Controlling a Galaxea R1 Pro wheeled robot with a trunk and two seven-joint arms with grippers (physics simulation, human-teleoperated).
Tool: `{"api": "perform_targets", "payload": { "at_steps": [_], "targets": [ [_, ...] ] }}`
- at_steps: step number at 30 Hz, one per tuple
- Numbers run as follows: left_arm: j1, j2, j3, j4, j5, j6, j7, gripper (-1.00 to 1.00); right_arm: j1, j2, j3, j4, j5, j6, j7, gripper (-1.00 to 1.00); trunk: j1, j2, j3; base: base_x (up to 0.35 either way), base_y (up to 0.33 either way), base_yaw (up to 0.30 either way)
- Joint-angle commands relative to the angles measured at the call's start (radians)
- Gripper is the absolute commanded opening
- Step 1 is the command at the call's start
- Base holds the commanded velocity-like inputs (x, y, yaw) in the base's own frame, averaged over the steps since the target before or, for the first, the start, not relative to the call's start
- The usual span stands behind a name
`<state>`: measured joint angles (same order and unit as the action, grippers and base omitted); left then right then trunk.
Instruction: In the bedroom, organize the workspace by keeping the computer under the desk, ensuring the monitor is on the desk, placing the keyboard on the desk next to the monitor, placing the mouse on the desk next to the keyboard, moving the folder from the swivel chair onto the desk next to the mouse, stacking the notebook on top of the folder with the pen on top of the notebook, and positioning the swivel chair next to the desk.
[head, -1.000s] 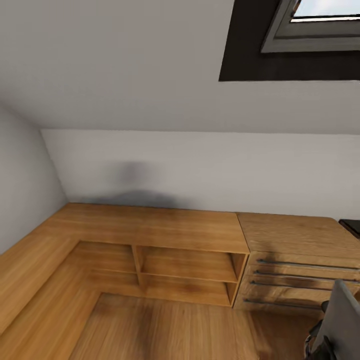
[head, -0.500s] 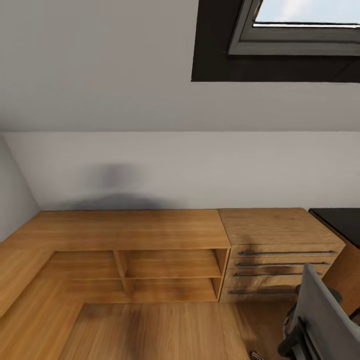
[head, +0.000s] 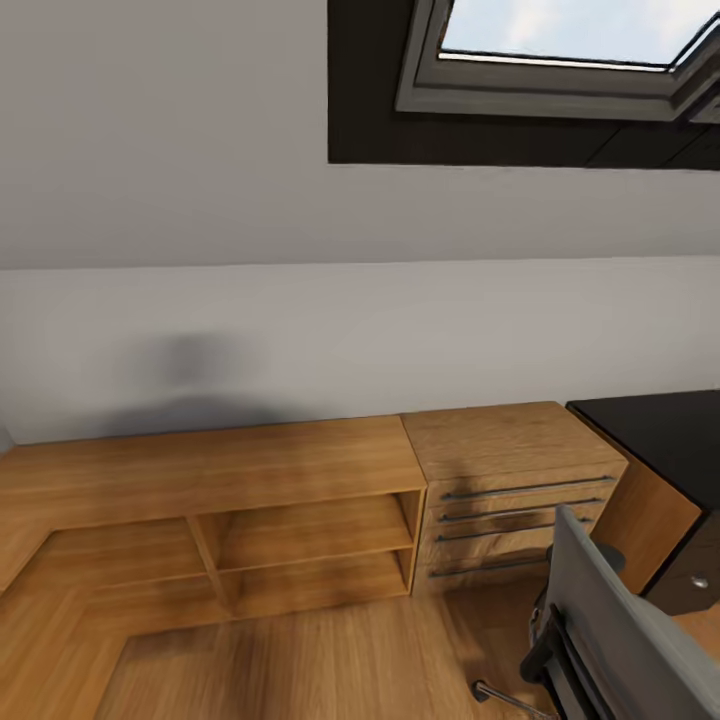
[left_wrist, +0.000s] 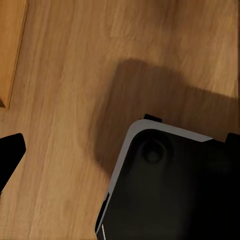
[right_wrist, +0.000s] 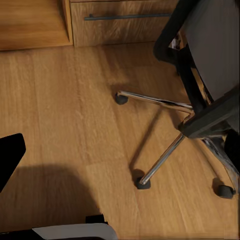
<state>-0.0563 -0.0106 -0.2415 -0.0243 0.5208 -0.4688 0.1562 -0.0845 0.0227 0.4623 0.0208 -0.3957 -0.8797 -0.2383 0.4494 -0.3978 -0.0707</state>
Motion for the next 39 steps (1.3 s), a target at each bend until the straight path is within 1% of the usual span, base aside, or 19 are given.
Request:
{"api": "perform_targets", "payload": {
  "at_steps": [1, 11, 26, 32, 39],
  "targets": [
    [0.0, 0.0, -0.009, 0.0, 0.004, -0.002, 0.006, 1.0, -0.001, 0.0, 0.009, 0.002, -0.003, -0.003, -0.006, 1.0, 0.001, -0.002, -0.002, 0.0, 0.0, -0.253],
    [0.0, 0.0, -0.009, 0.0, 0.004, -0.002, 0.006, 1.0, -0.001, -0.001, 0.009, 0.002, -0.003, 0.003, -0.006, 1.0, 0.001, -0.002, -0.004, 0.0, 0.0, -0.254],
    [0.0, 0.0, -0.009, 0.0, 0.004, -0.002, 0.006, 1.0, -0.001, 0.0, 0.009, 0.002, -0.005, 0.005, -0.005, 1.0, 0.001, -0.002, -0.02, 0.006, 0.002, -0.212],
    [0.0, 0.0, -0.009, 0.0, 0.004, -0.003, 0.006, 1.0, -0.001, 0.0, 0.009, 0.002, -0.005, 0.005, -0.005, 1.0, 0.001, -0.002, -0.027, 0.167, 0.104, -0.189],
    [0.0, 0.002, -0.009, 0.0, 0.005, -0.003, 0.006, 1.0, -0.001, 0.0, 0.009, 0.002, -0.005, 0.005, -0.005, 1.0, 0.001, -0.002, -0.035, 0.252, 0.175, -0.188]
  ]
}}
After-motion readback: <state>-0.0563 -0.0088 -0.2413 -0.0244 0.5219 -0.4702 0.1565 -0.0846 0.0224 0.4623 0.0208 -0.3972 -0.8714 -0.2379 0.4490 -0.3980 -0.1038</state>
